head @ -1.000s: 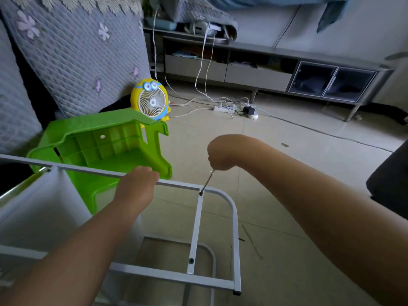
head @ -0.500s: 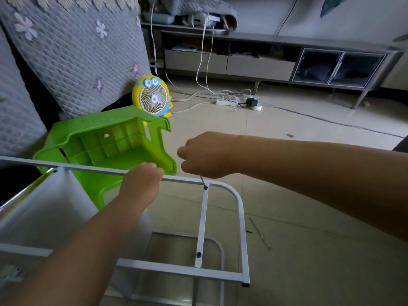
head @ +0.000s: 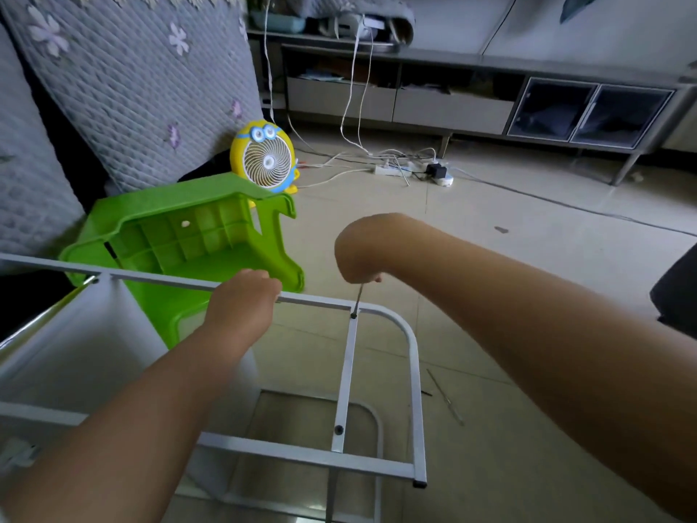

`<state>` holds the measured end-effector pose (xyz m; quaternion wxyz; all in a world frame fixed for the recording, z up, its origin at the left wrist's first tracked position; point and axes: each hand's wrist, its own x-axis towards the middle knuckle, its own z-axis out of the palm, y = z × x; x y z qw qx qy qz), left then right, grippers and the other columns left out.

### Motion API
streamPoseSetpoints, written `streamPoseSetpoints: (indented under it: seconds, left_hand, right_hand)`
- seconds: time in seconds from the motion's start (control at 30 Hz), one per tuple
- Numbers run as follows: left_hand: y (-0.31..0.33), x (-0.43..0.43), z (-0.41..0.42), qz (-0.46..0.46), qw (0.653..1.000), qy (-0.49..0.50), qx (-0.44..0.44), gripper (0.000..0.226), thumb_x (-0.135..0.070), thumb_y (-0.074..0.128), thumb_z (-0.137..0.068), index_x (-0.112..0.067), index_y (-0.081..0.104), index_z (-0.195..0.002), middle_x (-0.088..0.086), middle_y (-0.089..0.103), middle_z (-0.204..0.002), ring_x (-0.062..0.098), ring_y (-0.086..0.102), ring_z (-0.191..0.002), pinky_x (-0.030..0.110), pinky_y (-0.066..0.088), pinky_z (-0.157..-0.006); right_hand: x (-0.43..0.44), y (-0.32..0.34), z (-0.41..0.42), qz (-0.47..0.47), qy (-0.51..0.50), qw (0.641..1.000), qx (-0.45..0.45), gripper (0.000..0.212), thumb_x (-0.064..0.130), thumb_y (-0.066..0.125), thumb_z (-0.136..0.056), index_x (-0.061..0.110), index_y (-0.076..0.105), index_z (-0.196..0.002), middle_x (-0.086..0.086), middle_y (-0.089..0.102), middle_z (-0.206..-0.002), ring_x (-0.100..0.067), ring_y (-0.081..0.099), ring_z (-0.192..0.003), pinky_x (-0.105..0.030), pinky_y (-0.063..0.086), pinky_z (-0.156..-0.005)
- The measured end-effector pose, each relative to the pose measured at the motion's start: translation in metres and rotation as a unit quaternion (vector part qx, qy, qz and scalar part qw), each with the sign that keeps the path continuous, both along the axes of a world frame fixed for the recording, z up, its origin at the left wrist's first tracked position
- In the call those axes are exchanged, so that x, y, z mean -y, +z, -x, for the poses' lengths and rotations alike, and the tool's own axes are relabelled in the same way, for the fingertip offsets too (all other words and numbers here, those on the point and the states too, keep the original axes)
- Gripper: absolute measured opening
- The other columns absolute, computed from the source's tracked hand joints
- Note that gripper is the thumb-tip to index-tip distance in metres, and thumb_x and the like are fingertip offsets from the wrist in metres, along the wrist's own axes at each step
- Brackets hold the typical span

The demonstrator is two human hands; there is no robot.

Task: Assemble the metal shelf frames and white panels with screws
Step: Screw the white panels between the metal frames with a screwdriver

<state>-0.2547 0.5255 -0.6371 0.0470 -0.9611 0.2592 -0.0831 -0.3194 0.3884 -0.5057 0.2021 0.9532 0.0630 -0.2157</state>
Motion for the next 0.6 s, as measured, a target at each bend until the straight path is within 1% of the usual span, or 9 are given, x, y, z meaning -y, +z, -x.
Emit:
streamPoseSetpoints:
  seconds: [0.07, 0.1, 0.17, 0.23, 0.3, 0.37, 0.43, 0.53, 0.6]
  left_hand:
    - [0.000, 0.001, 0.001, -0.003, 1.000, 0.002, 0.004, 0.019, -0.012, 0.042, -0.093, -0.014, 0.060, -0.096, 0.000, 0.038, -0.075, 0.023, 0.050, -0.094, 0.030, 0.031, -0.061]
    - [0.000, 0.001, 0.001, -0.004, 1.000, 0.002, 0.005, 0.019, -0.012, 0.042, -0.094, -0.013, 0.060, -0.096, 0.001, 0.041, -0.077, 0.023, 0.050, -0.095, 0.030, 0.032, -0.062]
    - [0.000, 0.002, 0.003, 0.003, 1.000, 0.005, 0.001, 0.019, -0.012, 0.041, -0.094, -0.014, 0.060, -0.098, 0.004, 0.051, -0.091, 0.023, 0.050, -0.098, 0.031, 0.035, -0.065]
    - [0.000, 0.001, 0.003, 0.005, 1.000, 0.006, 0.001, 0.019, -0.011, 0.041, -0.094, -0.014, 0.059, -0.098, 0.005, 0.049, -0.090, 0.023, 0.050, -0.099, 0.031, 0.037, -0.065]
    - [0.001, 0.001, 0.004, -0.006, 1.000, 0.002, 0.008, 0.018, -0.011, 0.041, -0.094, -0.014, 0.059, -0.098, 0.004, 0.044, -0.086, 0.023, 0.050, -0.097, 0.031, 0.034, -0.063]
    - [0.002, 0.001, 0.005, -0.012, 1.000, 0.003, 0.007, 0.019, -0.011, 0.041, -0.094, -0.014, 0.059, -0.098, 0.004, 0.046, -0.087, 0.023, 0.051, -0.097, 0.030, 0.032, -0.063]
    - [0.003, 0.002, 0.005, -0.010, 1.000, 0.001, 0.005, 0.020, -0.012, 0.040, -0.095, -0.014, 0.059, -0.099, 0.005, 0.047, -0.089, 0.023, 0.050, -0.097, 0.030, 0.032, -0.063]
    - [0.003, 0.002, 0.005, -0.009, 1.000, -0.002, 0.014, 0.019, -0.011, 0.040, -0.095, -0.013, 0.059, -0.098, 0.005, 0.047, -0.089, 0.024, 0.050, -0.098, 0.029, 0.031, -0.063]
    - [0.002, 0.001, 0.005, -0.009, 1.000, -0.002, 0.018, 0.018, -0.010, 0.041, -0.094, -0.013, 0.058, -0.097, 0.005, 0.048, -0.089, 0.024, 0.050, -0.097, 0.030, 0.032, -0.063]
  right_hand:
    - [-0.008, -0.001, 0.003, -0.004, 0.000, 0.999, 0.038, 0.029, 0.005, 0.039, -0.089, 0.010, 0.037, -0.060, -0.001, 0.038, -0.067, -0.025, 0.043, -0.082, -0.034, 0.039, -0.075]
    - [-0.010, -0.001, 0.003, 0.005, 0.010, 0.999, 0.035, 0.026, 0.007, 0.040, -0.090, 0.010, 0.040, -0.064, 0.000, 0.040, -0.071, -0.024, 0.043, -0.080, -0.033, 0.037, -0.073]
    - [-0.008, 0.001, 0.008, 0.038, 0.042, 0.998, 0.018, 0.014, 0.009, 0.043, -0.091, 0.007, 0.056, -0.093, -0.002, 0.050, -0.087, -0.022, 0.044, -0.069, -0.030, 0.039, -0.068]
    - [0.002, 0.002, 0.010, 0.056, 0.053, 0.997, 0.012, 0.028, 0.007, 0.045, -0.091, 0.005, 0.052, -0.118, -0.001, 0.046, -0.078, -0.015, 0.035, -0.055, -0.025, 0.035, -0.053]
    - [0.010, 0.003, 0.013, 0.078, 0.098, 0.992, 0.017, 0.019, 0.003, 0.043, -0.091, 0.007, 0.053, -0.107, 0.001, 0.036, -0.066, -0.012, 0.031, -0.053, -0.022, 0.026, -0.046]
    - [0.015, 0.004, 0.015, 0.104, 0.142, 0.984, 0.033, 0.012, 0.002, 0.042, -0.091, 0.007, 0.052, -0.089, 0.001, 0.041, -0.071, -0.017, 0.038, -0.057, -0.023, 0.028, -0.047]
    - [0.015, 0.007, 0.018, 0.141, 0.196, 0.969, 0.053, 0.013, 0.002, 0.040, -0.092, 0.004, 0.050, -0.084, 0.001, 0.040, -0.073, -0.020, 0.040, -0.065, -0.023, 0.026, -0.047]
    - [0.017, 0.006, 0.021, 0.158, 0.265, 0.948, 0.081, 0.032, -0.002, 0.036, -0.089, 0.004, 0.026, -0.060, 0.000, 0.025, -0.062, -0.023, 0.037, -0.067, -0.021, 0.019, -0.047]
    - [0.019, 0.003, 0.021, 0.168, 0.293, 0.938, 0.073, 0.030, -0.005, 0.037, -0.087, 0.004, 0.028, -0.060, -0.001, 0.023, -0.061, -0.024, 0.038, -0.074, -0.021, 0.018, -0.048]
